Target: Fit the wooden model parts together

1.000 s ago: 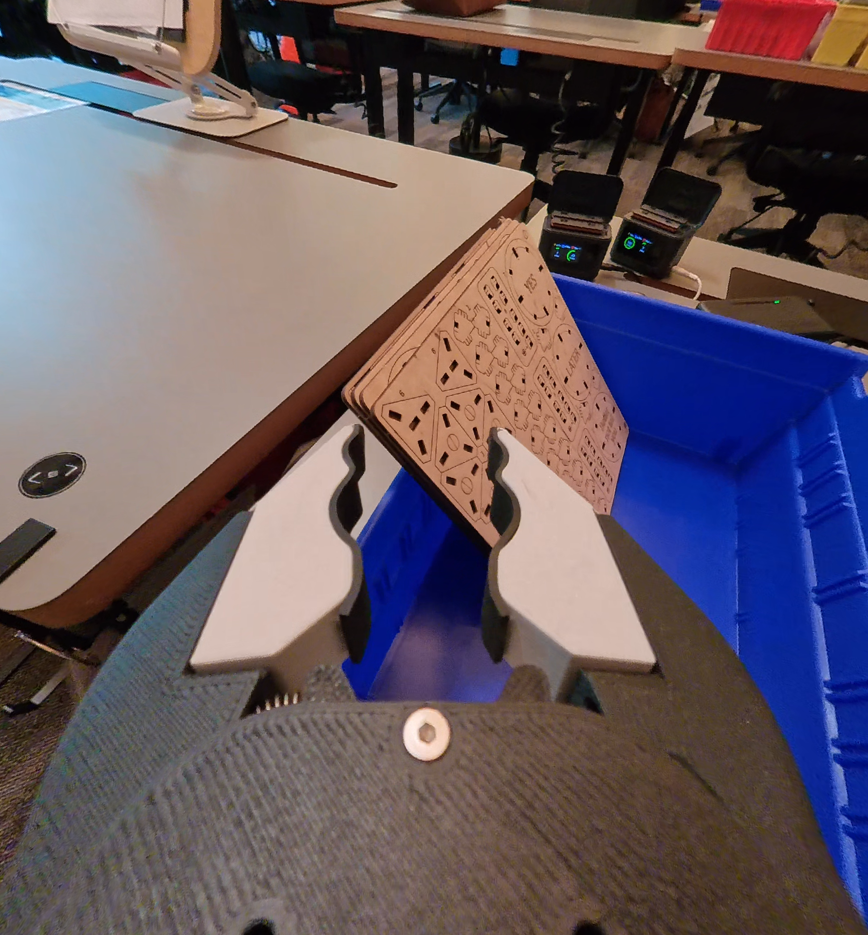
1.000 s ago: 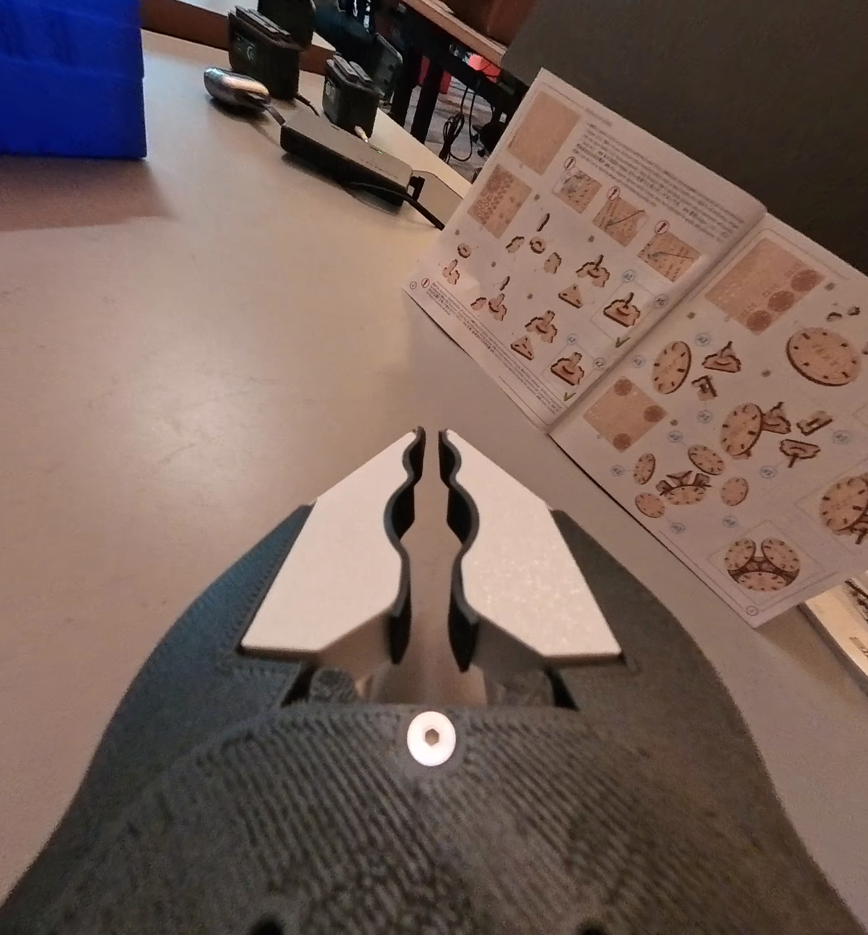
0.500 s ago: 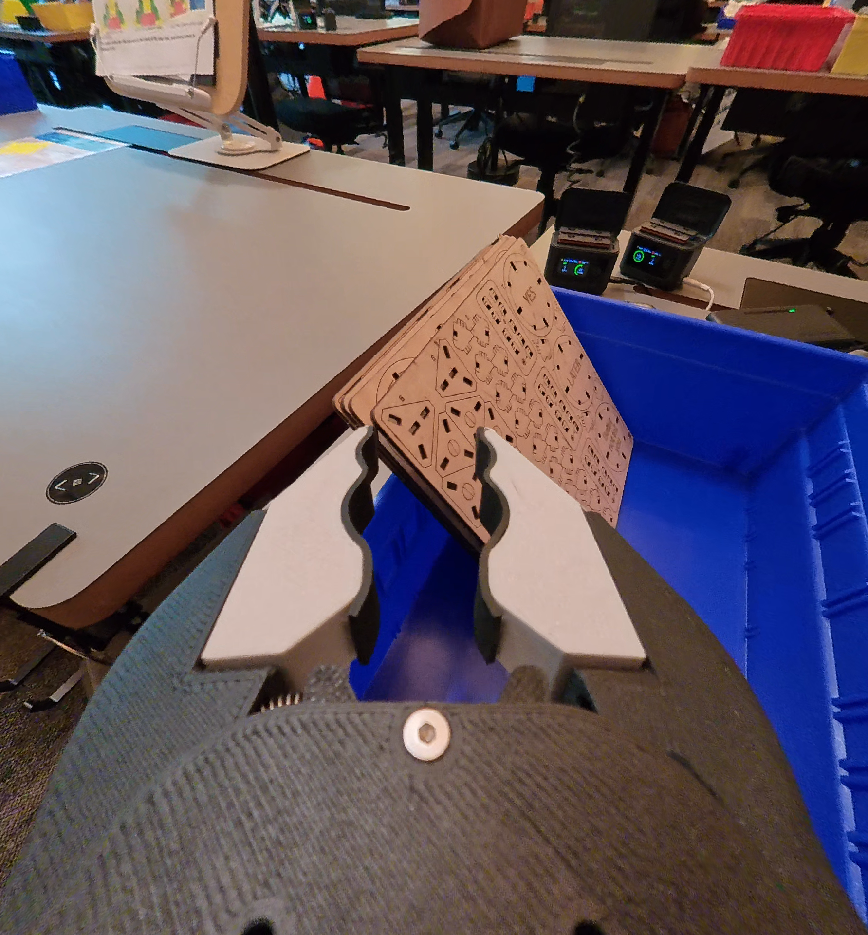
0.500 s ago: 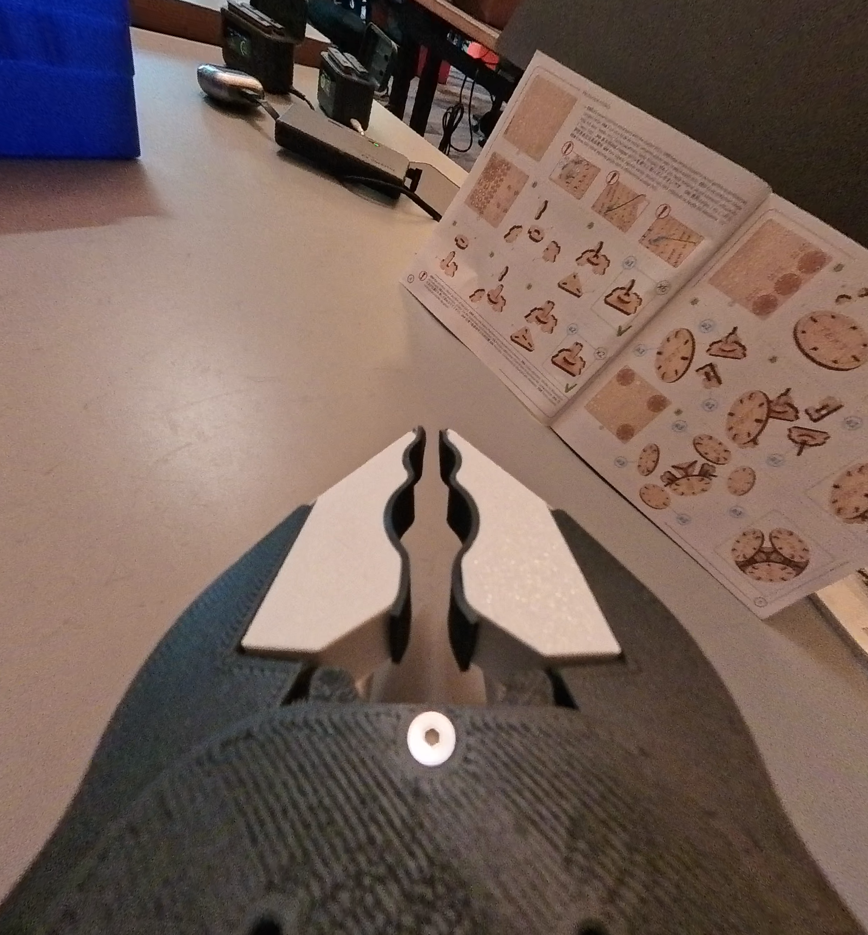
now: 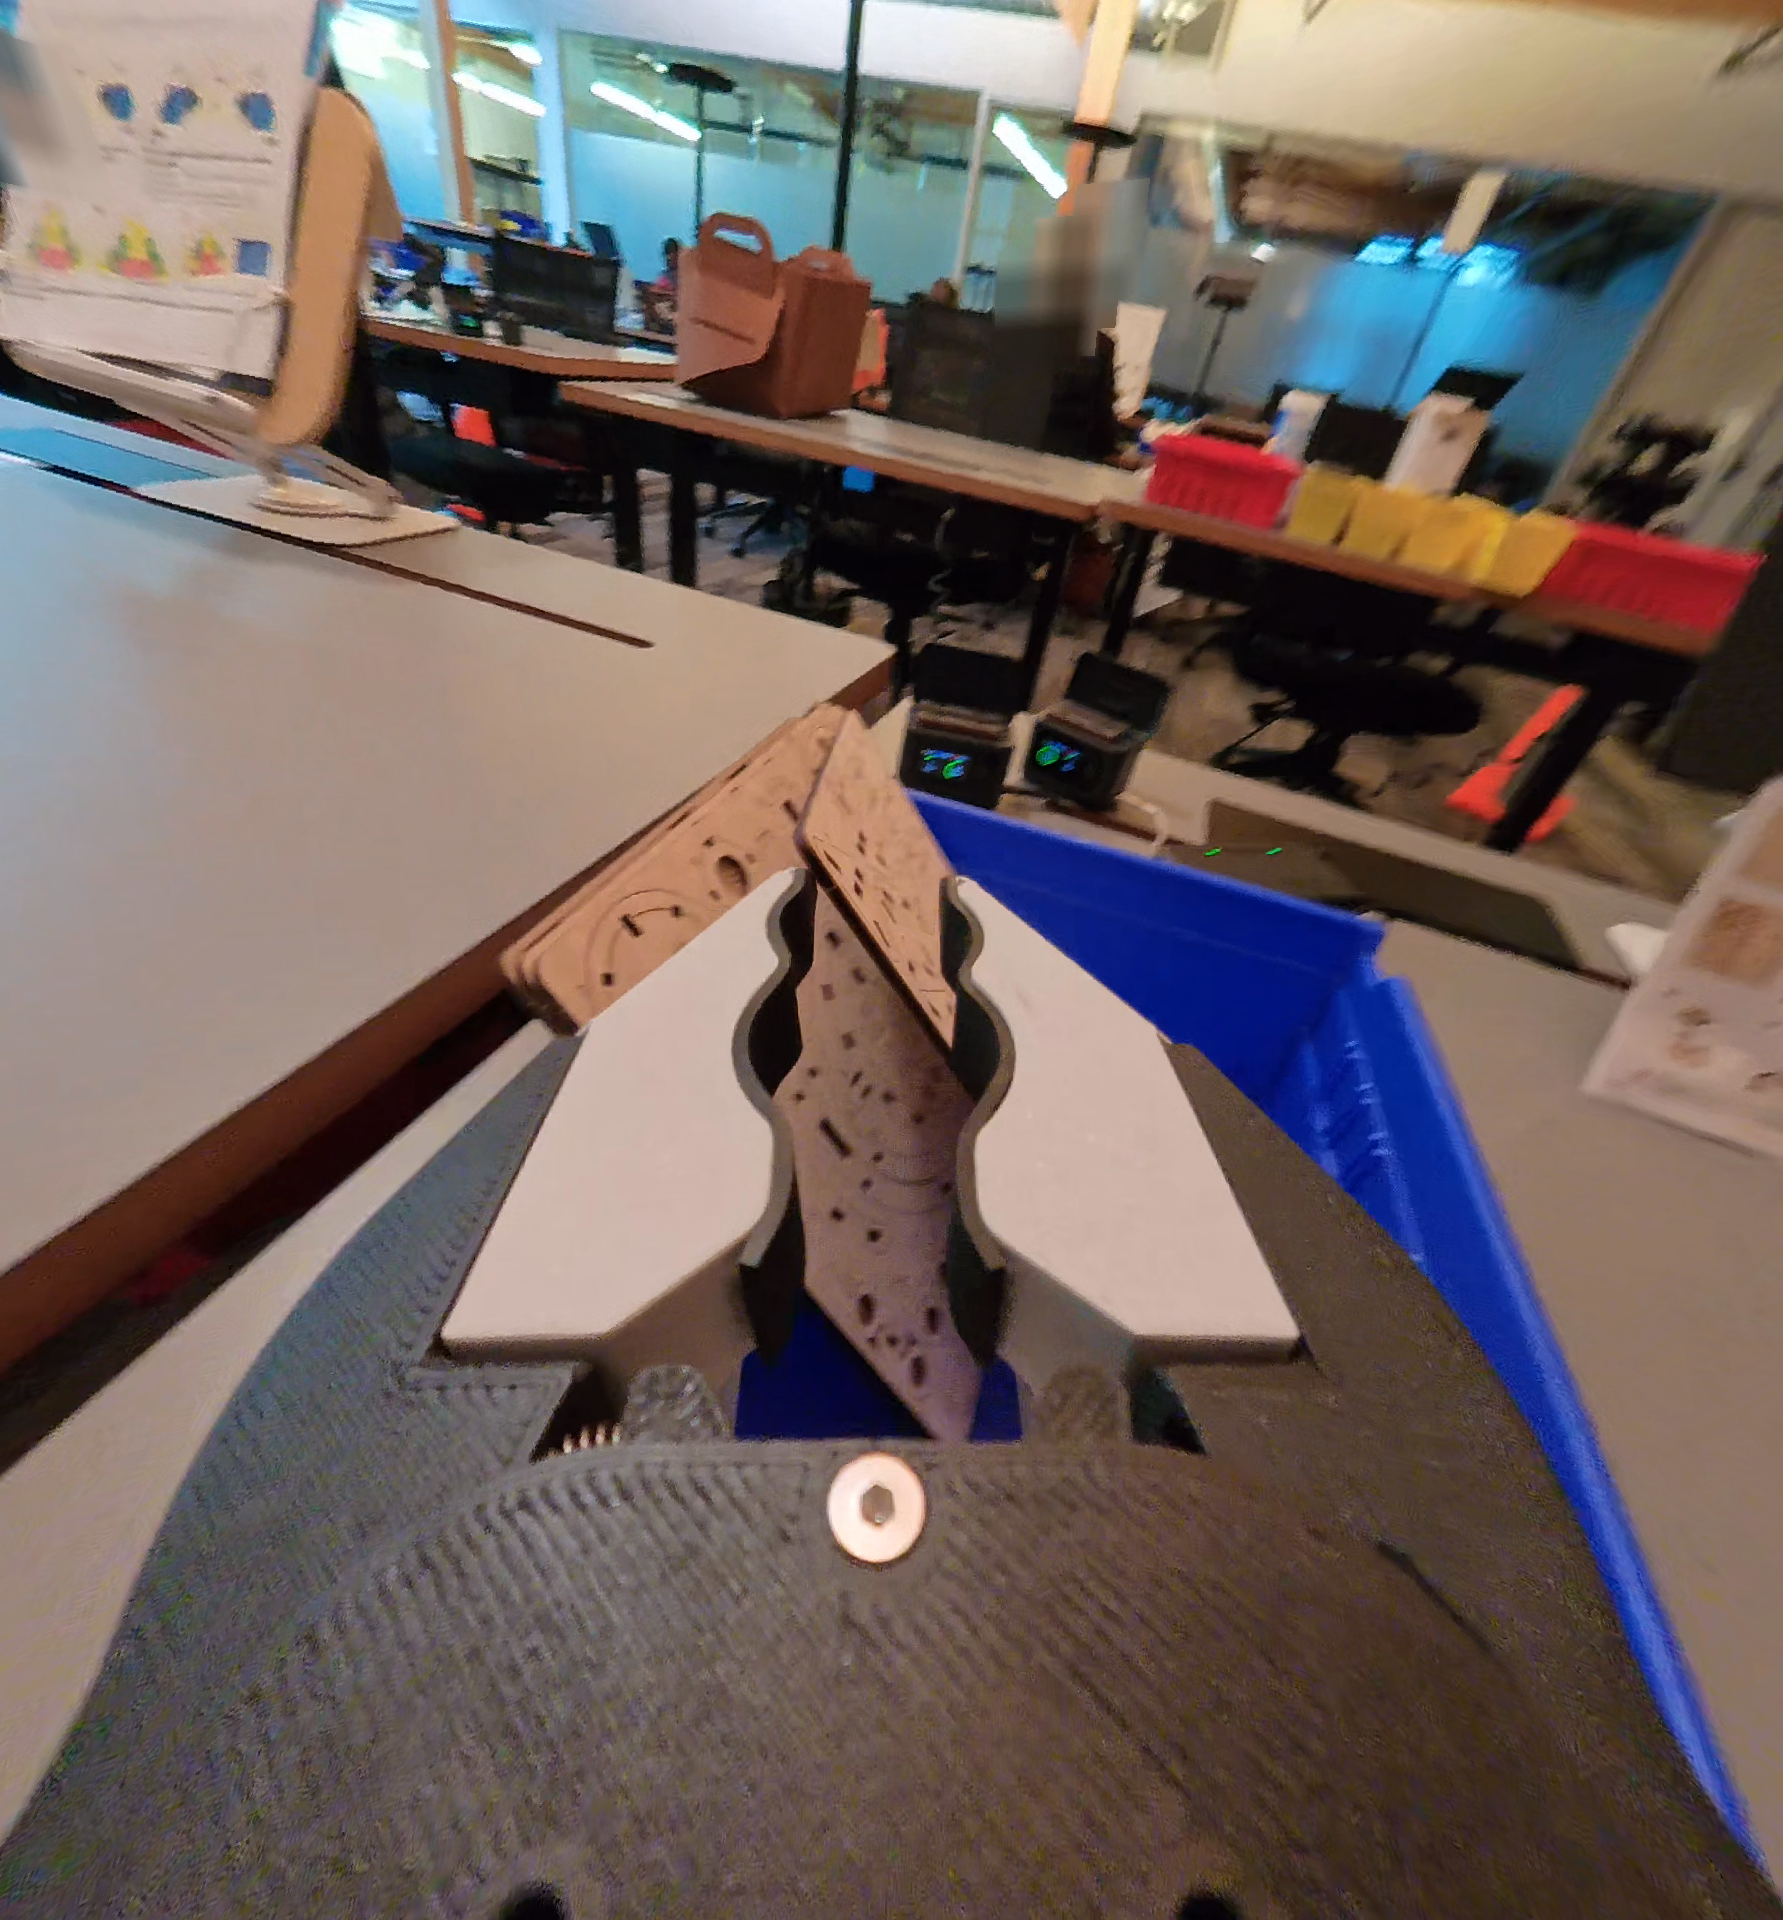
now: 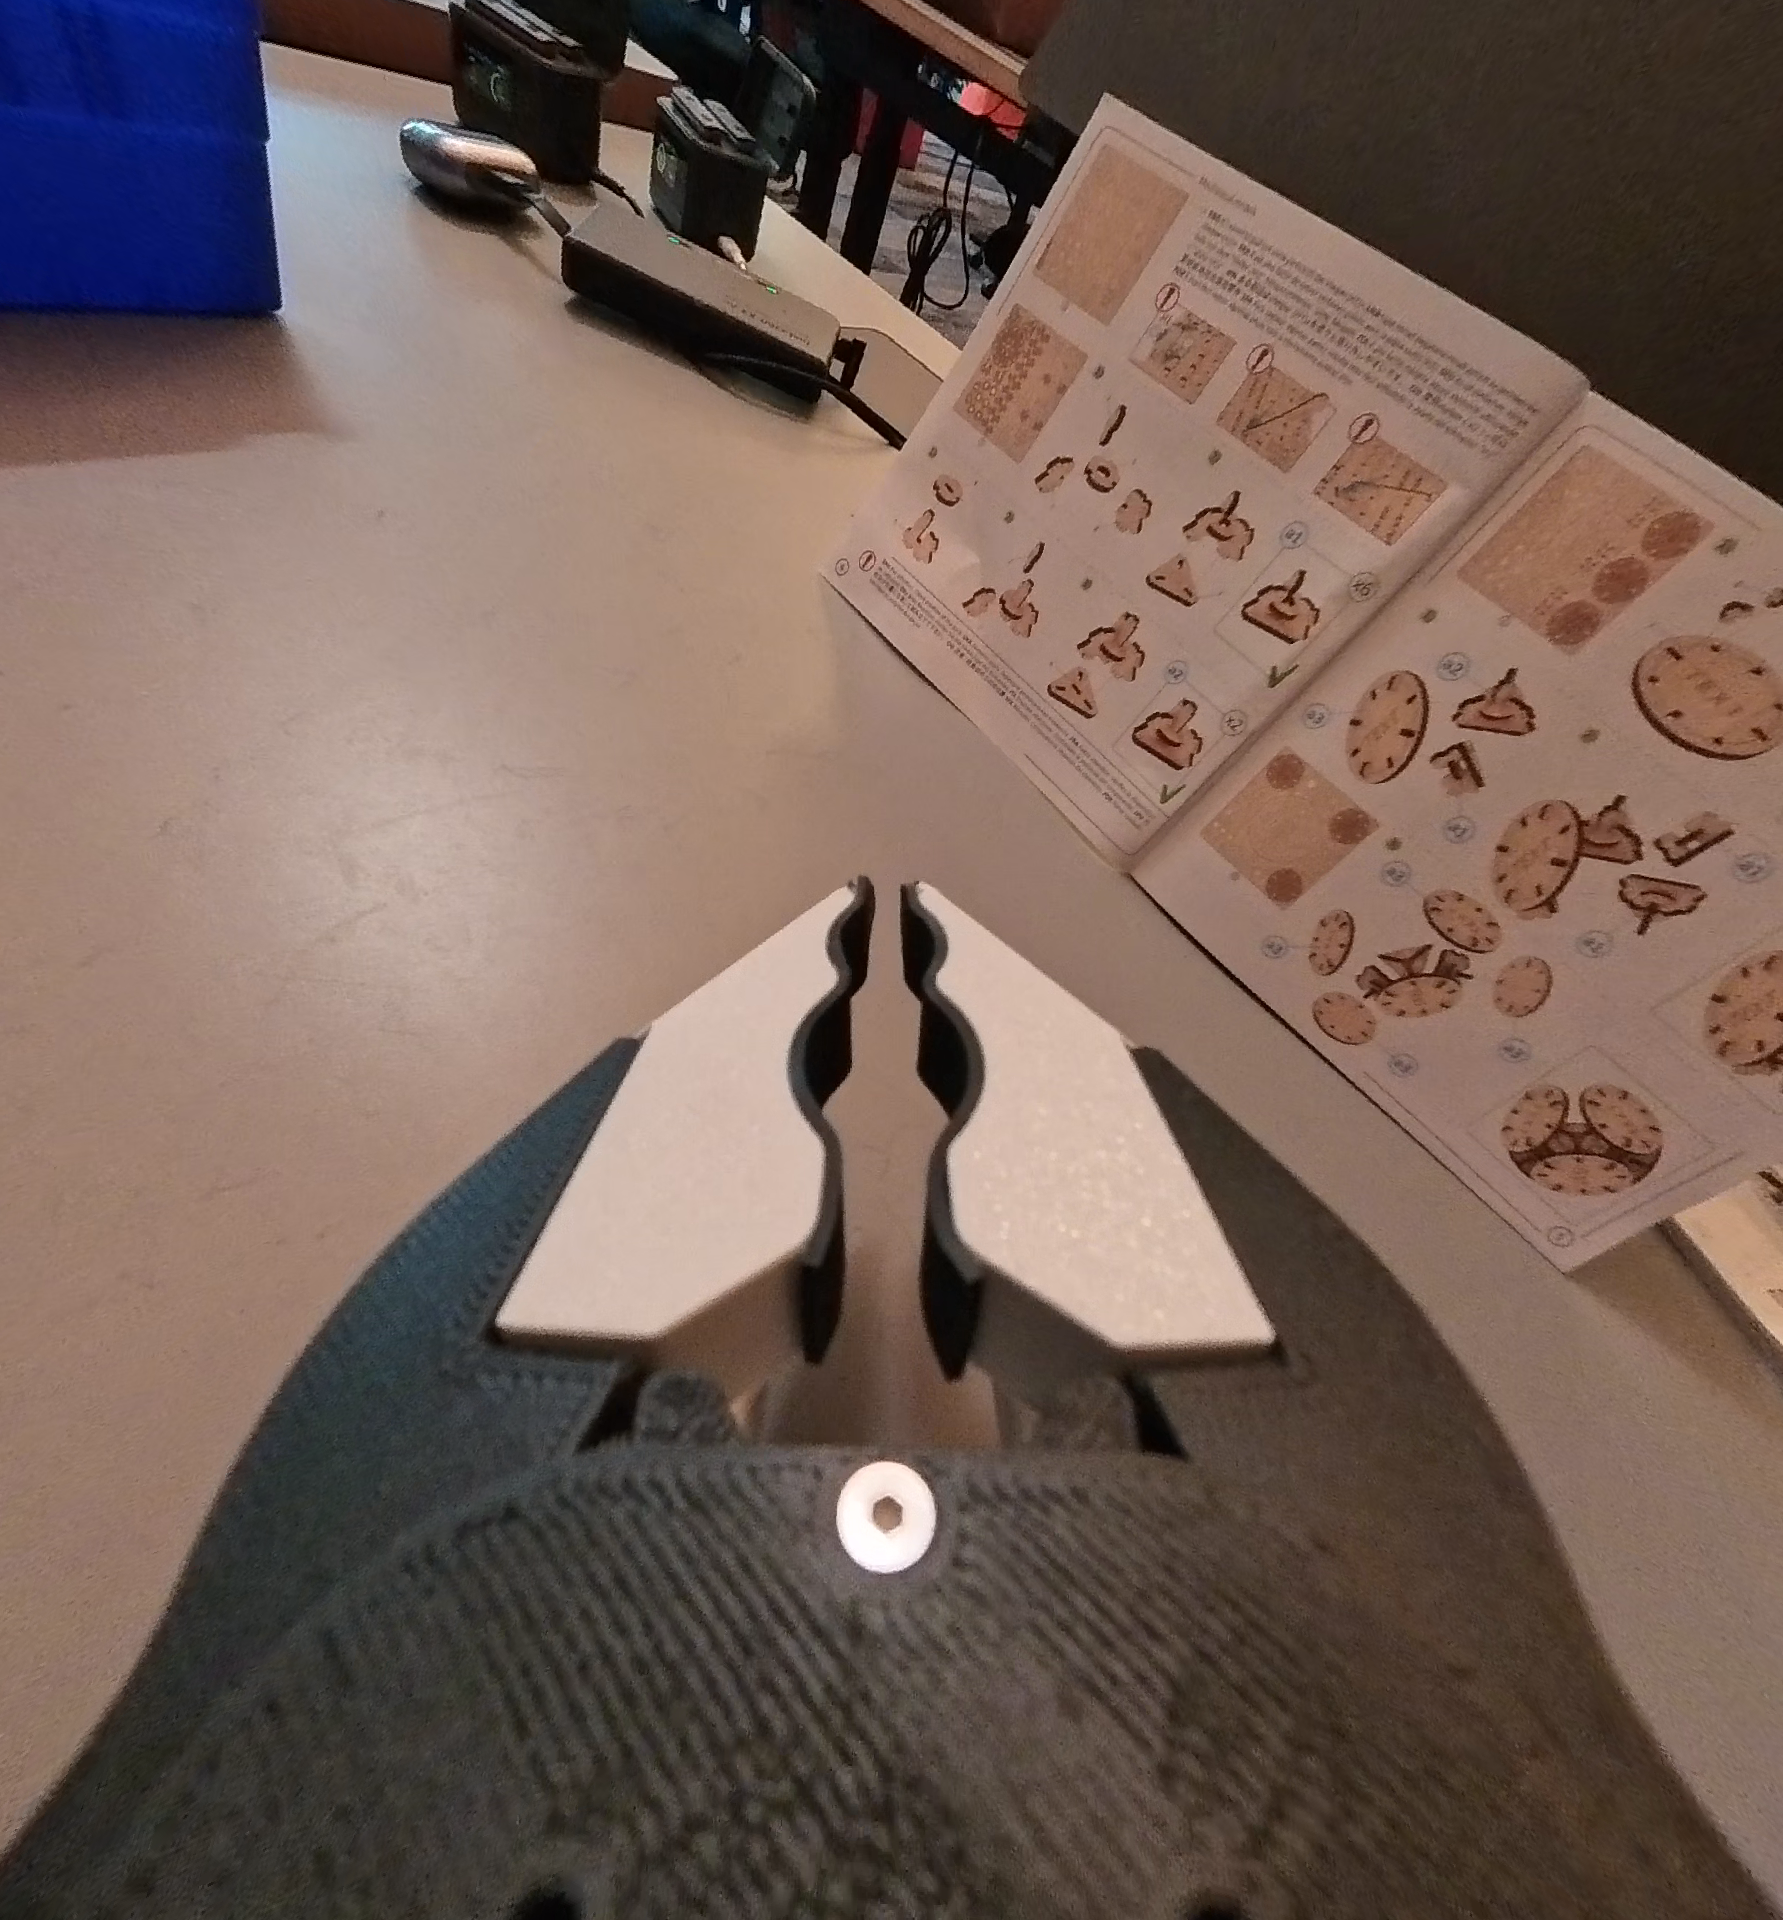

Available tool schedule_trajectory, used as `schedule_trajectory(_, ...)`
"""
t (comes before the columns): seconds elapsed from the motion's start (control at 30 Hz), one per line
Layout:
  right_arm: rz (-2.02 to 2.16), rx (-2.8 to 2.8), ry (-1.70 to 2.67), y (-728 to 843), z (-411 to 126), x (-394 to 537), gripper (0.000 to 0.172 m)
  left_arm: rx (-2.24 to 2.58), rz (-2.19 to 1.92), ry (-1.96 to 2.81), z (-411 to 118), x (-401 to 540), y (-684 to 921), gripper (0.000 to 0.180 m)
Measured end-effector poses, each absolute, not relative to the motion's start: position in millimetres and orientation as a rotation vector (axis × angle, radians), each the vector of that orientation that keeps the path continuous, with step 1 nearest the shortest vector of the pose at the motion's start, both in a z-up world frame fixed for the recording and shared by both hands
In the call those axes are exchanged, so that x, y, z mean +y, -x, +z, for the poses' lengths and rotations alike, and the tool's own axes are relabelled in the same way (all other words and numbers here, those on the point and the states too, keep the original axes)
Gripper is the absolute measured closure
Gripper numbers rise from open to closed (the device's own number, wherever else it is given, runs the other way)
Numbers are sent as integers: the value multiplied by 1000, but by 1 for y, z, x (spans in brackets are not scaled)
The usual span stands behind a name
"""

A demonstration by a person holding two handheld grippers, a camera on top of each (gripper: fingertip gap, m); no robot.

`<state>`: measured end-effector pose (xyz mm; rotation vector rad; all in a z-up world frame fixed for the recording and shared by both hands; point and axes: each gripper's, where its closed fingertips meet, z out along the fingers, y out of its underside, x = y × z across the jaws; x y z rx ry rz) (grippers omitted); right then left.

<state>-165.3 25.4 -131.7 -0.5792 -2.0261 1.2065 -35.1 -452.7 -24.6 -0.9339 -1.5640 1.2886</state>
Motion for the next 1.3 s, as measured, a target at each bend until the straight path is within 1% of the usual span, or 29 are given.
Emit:
schedule_trajectory(0.13,1208,-2021,580,165,-129,25,169,-1492,1081,861,-19,-437,45,158)
schedule_trajectory(0.27,1213,-2017,579,169,-129,24,169,-1525,982,910,-31,-423,57,154)
schedule_trajectory(0.33,1212,-2014,575,170,-129,25,169,-1571,986,963,-42,-420,63,158)
schedule_trajectory(0.47,1205,-2003,563,168,-128,24,169,-1589,1083,1014,-42,-417,67,176)
schedule_trajectory(0.5,1204,-2001,560,168,-128,23,169,-1573,1085,1018,-39,-413,67,180)
schedule_trajectory(0.6,1207,-1994,550,167,-125,23,169,-1518,1036,963,-25,-402,68,180)
schedule_trajectory(0.83,1216,-1964,530,159,-115,22,169,-1345,1189,894,30,-388,45,180)
schedule_trajectory(1.03,1230,-1945,499,154,-107,17,169,-1148,1232,984,88,-326,22,180)
schedule_trajectory(1.13,1279,-1934,485,148,-99,13,169,-1035,1138,1018,110,-281,15,180)
schedule_trajectory(1.2,1420,-1951,517,140,-90,8,167,-983,1008,1034,113,-251,18,180)
schedule_trajectory(1.23,1516,-1964,544,136,-84,6,165,-961,927,1039,111,-235,22,180)
schedule_trajectory(1.3,1714,-1993,608,129,-73,4,154,-931,752,1043,101,-204,33,180)
